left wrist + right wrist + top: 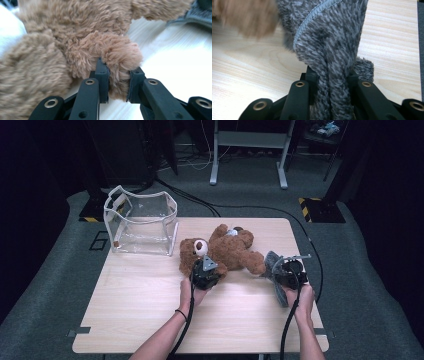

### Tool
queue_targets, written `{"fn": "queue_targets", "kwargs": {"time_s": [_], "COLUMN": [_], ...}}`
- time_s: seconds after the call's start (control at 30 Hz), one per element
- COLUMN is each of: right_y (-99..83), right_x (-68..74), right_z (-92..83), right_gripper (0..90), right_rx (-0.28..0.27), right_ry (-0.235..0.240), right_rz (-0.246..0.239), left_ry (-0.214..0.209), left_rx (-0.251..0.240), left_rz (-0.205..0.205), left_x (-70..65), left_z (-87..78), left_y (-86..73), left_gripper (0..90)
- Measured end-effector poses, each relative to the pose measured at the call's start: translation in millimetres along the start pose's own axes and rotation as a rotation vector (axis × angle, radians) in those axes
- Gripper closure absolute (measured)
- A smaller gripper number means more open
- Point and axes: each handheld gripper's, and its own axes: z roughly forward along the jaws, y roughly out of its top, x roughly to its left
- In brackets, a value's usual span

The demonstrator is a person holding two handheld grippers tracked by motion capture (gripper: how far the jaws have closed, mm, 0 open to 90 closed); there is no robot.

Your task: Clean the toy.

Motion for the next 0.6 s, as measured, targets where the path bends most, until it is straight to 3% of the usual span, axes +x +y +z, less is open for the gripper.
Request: {"fn": "queue_targets", "kwargs": {"time_s": [0.23,0.53,0.6], "right_y": [1.9,7.9,9.7], "right_x": [1.2,7.7,9.9], "right_z": [-5.1,-11.9,-14.8], "right_gripper": [73.5,73.5,73.5], "right_rx": [-0.004,-0.035,-0.040], "right_ry": [-0.003,0.003,0.010], "right_rz": [0.009,-0.021,-0.025], "left_ry": [-0.045,-0.112,-0.129], "left_rx": [-0.053,-0.122,-0.138], "left_rz": [0.030,0.036,0.053], "left_x": [8.8,12.6,12.4], "left_z": [-9.1,-20.6,-23.8], "left_y": [15.5,25.8,28.0], "left_gripper": [76.2,76.6,76.7]}}
